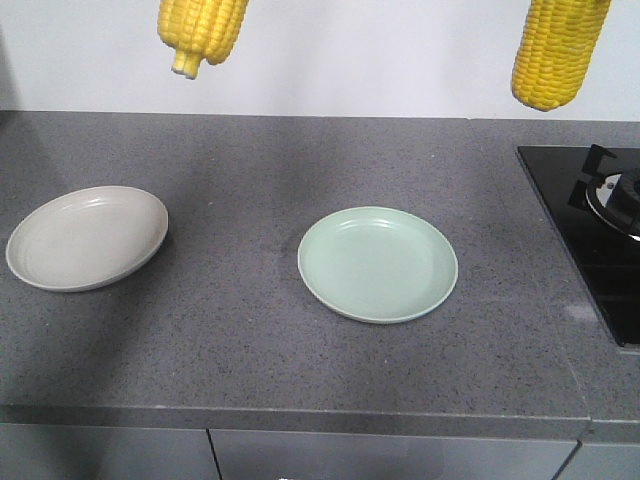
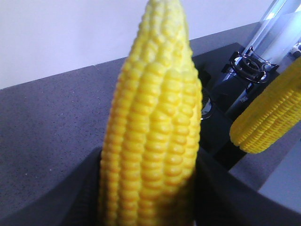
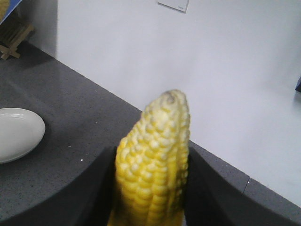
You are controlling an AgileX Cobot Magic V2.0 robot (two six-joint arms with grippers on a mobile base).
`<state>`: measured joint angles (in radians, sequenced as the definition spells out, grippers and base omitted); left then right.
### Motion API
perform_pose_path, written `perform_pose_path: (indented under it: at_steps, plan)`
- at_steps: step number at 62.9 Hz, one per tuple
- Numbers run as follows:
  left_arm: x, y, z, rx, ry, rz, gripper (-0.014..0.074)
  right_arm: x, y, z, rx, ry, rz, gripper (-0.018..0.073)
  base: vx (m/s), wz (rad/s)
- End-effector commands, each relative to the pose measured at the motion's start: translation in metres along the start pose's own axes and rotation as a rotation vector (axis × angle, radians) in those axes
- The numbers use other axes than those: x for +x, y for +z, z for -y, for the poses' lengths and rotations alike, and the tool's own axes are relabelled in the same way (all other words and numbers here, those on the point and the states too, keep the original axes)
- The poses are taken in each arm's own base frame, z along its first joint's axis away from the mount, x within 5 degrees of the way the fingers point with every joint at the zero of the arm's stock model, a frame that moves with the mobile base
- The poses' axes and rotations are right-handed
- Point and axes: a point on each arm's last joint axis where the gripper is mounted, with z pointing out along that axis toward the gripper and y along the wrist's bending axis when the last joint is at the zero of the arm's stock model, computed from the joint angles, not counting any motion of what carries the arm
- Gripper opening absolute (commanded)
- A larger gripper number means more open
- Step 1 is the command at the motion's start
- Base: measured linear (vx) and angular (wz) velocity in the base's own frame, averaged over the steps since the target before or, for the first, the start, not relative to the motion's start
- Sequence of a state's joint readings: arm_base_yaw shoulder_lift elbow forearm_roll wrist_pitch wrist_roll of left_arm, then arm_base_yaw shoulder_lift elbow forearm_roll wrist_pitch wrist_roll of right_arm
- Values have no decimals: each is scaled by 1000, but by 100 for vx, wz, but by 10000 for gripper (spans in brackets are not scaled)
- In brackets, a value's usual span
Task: Distribute corn equally
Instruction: 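Drive the base forward toward the counter edge, holding both cobs raised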
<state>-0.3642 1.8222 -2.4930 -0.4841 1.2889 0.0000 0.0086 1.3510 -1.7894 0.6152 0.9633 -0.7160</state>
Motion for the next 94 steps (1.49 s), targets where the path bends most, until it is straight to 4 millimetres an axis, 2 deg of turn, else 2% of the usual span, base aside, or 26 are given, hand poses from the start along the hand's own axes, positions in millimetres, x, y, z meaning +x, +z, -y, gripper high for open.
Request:
perform_pose_path:
  at_steps: [1, 94]
  plan:
    - [-8, -27, 18, 44, 23, 96, -6, -15, -13, 0, 45, -7, 102, -6, 6, 0]
    - [-8, -27, 18, 44, 23, 96, -6, -15, -13, 0, 45, -7, 102, -6, 5, -2]
